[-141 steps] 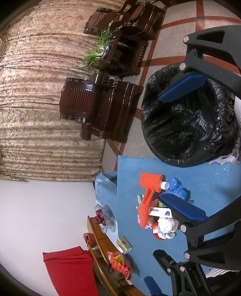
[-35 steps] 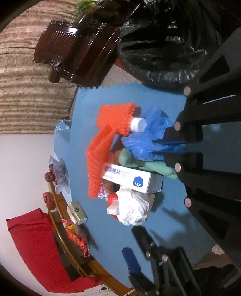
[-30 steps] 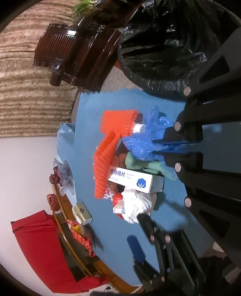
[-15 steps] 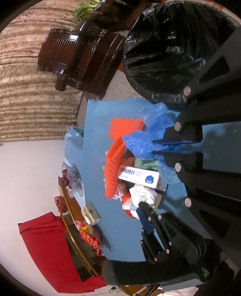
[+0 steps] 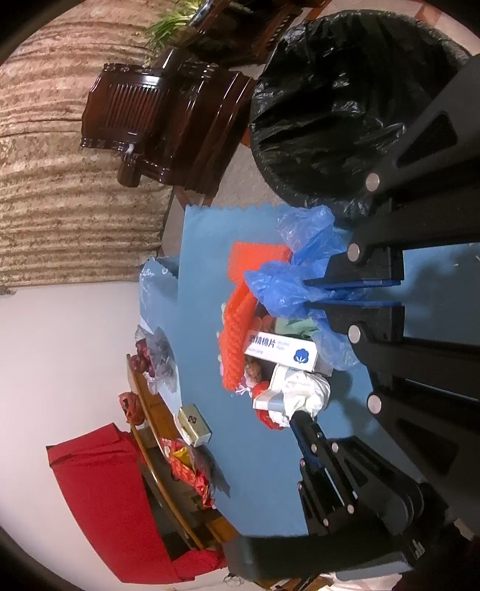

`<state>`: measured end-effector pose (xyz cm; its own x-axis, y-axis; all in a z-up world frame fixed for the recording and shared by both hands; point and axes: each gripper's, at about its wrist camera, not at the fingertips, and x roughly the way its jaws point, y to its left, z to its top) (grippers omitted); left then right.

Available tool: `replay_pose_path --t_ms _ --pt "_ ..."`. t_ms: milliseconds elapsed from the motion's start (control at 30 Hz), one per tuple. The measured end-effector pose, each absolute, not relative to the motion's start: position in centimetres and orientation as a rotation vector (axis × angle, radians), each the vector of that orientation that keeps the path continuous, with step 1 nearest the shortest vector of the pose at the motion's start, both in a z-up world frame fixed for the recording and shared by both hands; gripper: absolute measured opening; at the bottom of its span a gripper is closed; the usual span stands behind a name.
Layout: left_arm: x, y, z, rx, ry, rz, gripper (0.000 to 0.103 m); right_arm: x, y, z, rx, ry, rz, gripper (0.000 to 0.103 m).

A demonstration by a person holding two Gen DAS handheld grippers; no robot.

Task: Collect trash
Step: 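Carry the blue bag into the bin with the right gripper while the left gripper grasps the white tissue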

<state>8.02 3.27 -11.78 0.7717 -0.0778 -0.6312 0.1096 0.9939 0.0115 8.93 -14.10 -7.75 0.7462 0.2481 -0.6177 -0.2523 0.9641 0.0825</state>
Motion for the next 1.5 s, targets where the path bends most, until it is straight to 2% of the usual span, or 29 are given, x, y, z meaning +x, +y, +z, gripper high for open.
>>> replay_pose_path --t_ms 233,433,833,967,1033,1067,1100,1167,1200,1233,1300,1367,1500 --pt "6.9 1.9 -8.3 0.028 0.604 -0.156 0.001 8.1 -16.7 -5.7 0.015 0.624 0.221 0.005" --pt "6.6 -2.1 -5.7 0.028 0.556 -0.279 0.001 7.2 -21.1 -4.5 0.022 0.598 0.106 0.005" --pt "9.4 -14.1 -7.1 0.043 0.613 -0.542 0.001 5.6 -30.8 -6.8 0.082 0.654 -0.14 0.006" --pt "10.3 -16.5 -8.0 0.058 0.633 -0.595 0.006 5.1 -32.5 -7.4 0.096 0.663 -0.193 0.014" --pt "10.5 -17.1 -8.3 0.068 0.64 -0.608 0.02 4.8 -32.9 -7.4 0.097 0.658 -0.208 0.032" --pt "10.7 -16.9 -8.5 0.065 0.64 -0.61 0.036 4.6 -33.0 -7.4 0.098 0.651 -0.22 0.037" --pt "10.6 -16.8 -8.5 0.06 0.637 -0.608 0.045 4.4 -33.0 -7.5 0.097 0.646 -0.225 0.046" --pt "10.5 -16.0 -8.5 0.061 0.633 -0.596 0.05 4.0 -32.8 -7.4 0.089 0.632 -0.239 0.063" --pt "10.4 -15.4 -8.4 0.063 0.629 -0.585 0.057 3.9 -32.6 -7.3 0.084 0.625 -0.246 0.075" --pt "10.3 -14.6 -8.4 0.064 0.618 -0.562 0.061 3.8 -32.3 -7.2 0.077 0.613 -0.253 0.082" --pt "9.7 -12.6 -8.3 0.059 0.602 -0.521 0.075 4.1 -31.7 -7.0 0.071 0.602 -0.248 0.09" --pt "9.4 -10.4 -7.9 0.054 0.593 -0.471 0.082 4.4 -30.9 -6.8 0.07 0.597 -0.227 0.095" --pt "8.8 -6.3 -7.5 0.046 0.583 -0.369 0.089 5.1 -27.9 -6.6 0.069 0.587 -0.161 0.097"
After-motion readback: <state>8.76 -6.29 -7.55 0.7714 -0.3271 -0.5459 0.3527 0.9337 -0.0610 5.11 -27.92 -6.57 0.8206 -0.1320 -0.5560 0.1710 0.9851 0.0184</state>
